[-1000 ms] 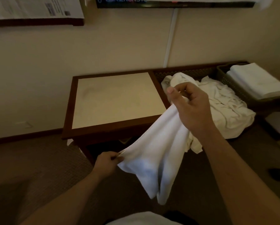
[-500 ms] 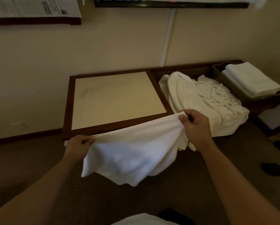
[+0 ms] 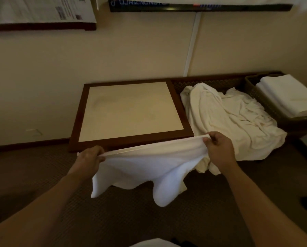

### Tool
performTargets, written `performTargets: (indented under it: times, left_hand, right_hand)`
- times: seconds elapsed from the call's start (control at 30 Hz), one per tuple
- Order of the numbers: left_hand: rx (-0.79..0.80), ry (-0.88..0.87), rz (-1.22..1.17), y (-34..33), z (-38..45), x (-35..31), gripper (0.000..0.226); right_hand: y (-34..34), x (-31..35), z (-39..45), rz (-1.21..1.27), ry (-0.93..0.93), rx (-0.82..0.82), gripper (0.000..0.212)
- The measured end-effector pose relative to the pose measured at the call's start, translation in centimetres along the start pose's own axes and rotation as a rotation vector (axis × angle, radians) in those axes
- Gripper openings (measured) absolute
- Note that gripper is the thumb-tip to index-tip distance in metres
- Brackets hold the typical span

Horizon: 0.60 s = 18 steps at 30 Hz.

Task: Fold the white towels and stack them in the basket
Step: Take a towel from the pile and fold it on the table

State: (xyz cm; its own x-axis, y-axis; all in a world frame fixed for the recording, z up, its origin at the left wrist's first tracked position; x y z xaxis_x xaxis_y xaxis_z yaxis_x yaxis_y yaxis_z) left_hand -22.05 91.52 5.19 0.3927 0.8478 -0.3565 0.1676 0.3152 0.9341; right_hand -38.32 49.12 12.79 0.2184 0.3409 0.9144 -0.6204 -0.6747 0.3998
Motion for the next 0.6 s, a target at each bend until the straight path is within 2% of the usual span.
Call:
performTargets:
  times: [0.1, 0.13, 0.23, 0.27, 0.33, 0.4, 0.43, 0.47, 0.53, 0.6]
  left_hand:
    - [-0.086, 0.087, -0.028, -1.0, 0.1, -1.1, 0.032]
    - [-0.08, 0.098, 0.007, -2.1, 0.2, -1.8, 0.029]
    - [0.145, 0.188, 0.167, -5.1, -0.9, -3.1, 0.015]
    - [0.149, 0.204, 0.145, -5.2, -1.2, -3.6, 0.014]
    - [0.003, 0.181, 0.029, -4.6, -1.9, -5.0, 0.016]
    - [-0.167, 0.163, -0.078, -3.9, -2.6, -6.8, 0.015]
    - [-0.175, 0.183, -0.111, -3.7, -2.8, -7.3, 0.015]
    - [-0.134, 0.214, -0.134, -3.7, -2.9, -7.6, 0.017]
    - [-0.036, 0.259, -0.143, -4.0, -3.0, -7.4, 0.02]
    - [-0.061, 0.267, -0.153, -3.3, -2.6, -7.1, 0.019]
  right_hand:
    - [1.7, -0.4, 1.4, 0.074, 0.017, 0.015, 0.018]
    - [2.5, 0.0, 1.7, 0.136, 0.056, -0.005, 0.014]
    - [2.8, 0.7, 2.2, 0.196, 0.1, -0.002, 0.01]
    - [2.8, 0.2, 2.4, 0.199, 0.079, -0.004, 0.009]
    - [3.5, -0.9, 2.9, 0.222, 0.036, -0.079, 0.009]
    - [5.4, -2.2, 3.7, 0.299, 0.023, -0.235, 0.009]
    - [6.1, -2.7, 4.2, 0.324, 0.019, -0.273, 0.009]
    - [6.4, -3.3, 4.9, 0.307, 0.003, -0.254, 0.01]
    - [5.9, -5.2, 5.9, 0.173, -0.071, -0.114, 0.014]
    - [5.9, -6.8, 6.3, 0.133, -0.095, -0.081, 0.014]
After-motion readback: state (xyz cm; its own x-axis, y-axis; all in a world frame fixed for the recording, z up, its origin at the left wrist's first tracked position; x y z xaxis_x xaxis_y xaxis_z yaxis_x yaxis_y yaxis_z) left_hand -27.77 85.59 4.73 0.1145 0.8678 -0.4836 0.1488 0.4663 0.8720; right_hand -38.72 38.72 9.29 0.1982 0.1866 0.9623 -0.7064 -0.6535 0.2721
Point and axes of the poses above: each hand's wrist, its own z-axis towards the middle knuckle, its own y-axis out of the back of the hand, x = y × z, the point moved 6 cm from there along z, towards the middle knuckle, and after that the axes turned 7 degrees about z, right-handed, at the moved point
